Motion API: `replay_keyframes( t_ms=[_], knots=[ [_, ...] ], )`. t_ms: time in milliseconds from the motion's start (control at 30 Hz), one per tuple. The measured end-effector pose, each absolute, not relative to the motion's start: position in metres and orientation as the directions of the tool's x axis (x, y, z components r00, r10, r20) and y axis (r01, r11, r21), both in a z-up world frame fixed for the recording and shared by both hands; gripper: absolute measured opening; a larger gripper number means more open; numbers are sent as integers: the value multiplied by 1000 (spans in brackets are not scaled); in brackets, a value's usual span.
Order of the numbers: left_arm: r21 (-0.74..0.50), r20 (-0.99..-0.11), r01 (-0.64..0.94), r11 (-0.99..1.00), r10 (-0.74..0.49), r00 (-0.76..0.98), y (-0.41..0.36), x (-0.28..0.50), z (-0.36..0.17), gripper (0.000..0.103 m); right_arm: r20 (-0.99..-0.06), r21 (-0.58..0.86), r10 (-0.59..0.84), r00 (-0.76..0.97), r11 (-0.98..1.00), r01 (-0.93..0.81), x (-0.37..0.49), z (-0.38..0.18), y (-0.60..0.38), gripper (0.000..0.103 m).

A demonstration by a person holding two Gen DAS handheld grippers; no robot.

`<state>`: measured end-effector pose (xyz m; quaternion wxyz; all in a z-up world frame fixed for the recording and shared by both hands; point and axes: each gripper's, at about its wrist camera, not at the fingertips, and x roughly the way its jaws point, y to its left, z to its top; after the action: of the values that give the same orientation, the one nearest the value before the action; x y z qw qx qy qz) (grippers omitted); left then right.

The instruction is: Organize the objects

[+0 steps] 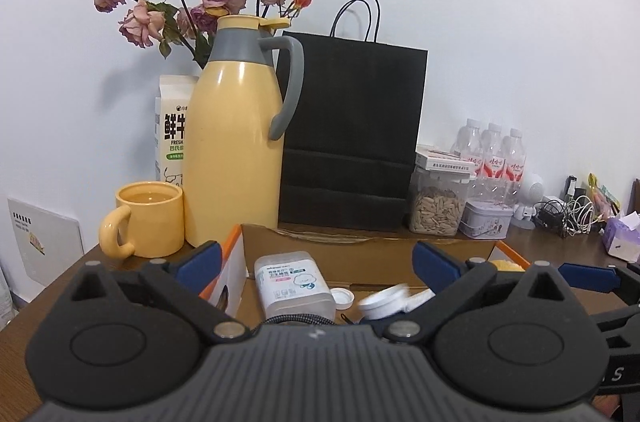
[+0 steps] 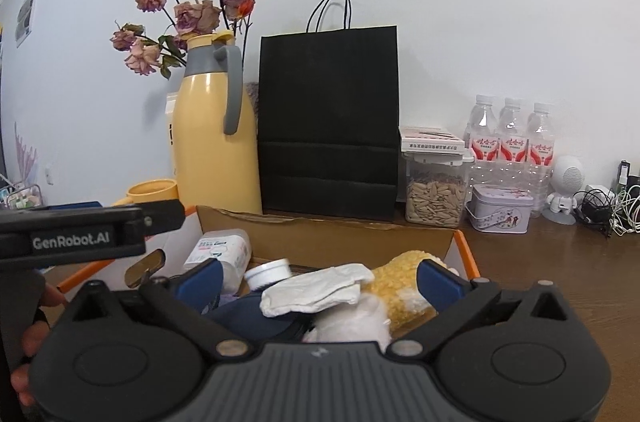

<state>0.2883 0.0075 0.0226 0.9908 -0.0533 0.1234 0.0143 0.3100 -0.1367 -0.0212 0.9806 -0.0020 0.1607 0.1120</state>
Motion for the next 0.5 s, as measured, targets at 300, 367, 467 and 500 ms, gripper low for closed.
replay_keyframes(
  t_ms=[300, 367, 467, 500],
  knots=[
    [-99, -230, -32, 995, 8, 973, 6, 280, 26, 103, -301, 29, 220, 928, 975, -222, 299, -20, -139, 103],
    [-103, -228, -26, 994, 2, 974, 7, 276, 27, 103, -298, 28, 222, 928, 974, -224, 295, -20, -140, 103],
    [-106, -221, -18, 994, -6, 975, 7, 268, 28, 103, -286, 24, 225, 931, 973, -228, 286, -18, -143, 103],
    [-105, -218, -14, 994, -10, 976, 8, 265, 29, 103, -283, 22, 225, 932, 973, -229, 284, -17, -143, 103]
  ],
)
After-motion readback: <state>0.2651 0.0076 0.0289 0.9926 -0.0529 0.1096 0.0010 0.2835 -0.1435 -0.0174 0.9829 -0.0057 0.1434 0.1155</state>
